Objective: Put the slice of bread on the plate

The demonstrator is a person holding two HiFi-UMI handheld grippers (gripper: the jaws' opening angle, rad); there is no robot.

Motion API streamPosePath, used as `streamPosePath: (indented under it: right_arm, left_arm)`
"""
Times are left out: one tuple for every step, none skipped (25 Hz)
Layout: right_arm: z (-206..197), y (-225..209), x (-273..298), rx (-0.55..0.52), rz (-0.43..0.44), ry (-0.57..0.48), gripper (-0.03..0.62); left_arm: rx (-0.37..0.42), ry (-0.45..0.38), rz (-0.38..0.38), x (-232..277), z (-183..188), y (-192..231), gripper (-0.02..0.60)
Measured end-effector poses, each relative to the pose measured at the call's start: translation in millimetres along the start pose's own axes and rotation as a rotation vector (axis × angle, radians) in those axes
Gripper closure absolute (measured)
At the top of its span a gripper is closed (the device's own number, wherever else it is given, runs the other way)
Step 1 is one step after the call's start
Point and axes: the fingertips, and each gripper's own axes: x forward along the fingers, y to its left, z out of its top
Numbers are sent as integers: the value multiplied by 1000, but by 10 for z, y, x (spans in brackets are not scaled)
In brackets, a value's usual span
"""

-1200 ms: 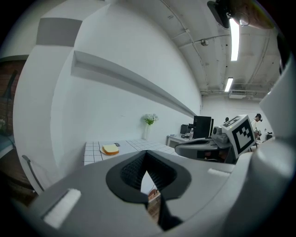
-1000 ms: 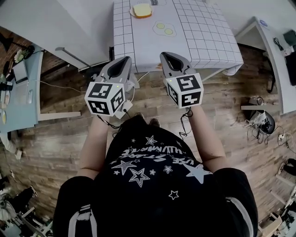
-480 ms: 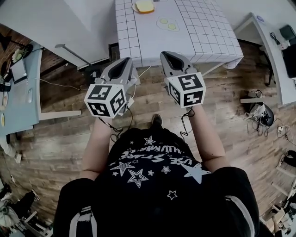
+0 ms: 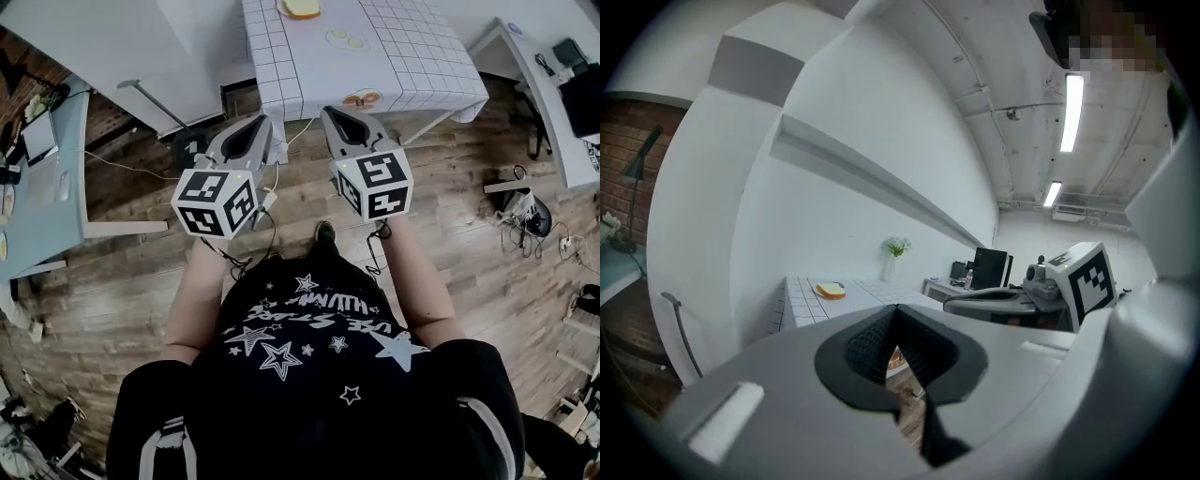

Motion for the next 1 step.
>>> streamPosePath:
  right_arm:
    - [13,55,17,-1,-4,1,580]
  left_arm:
    - [-1,-1,-4,-41,5,36,572]
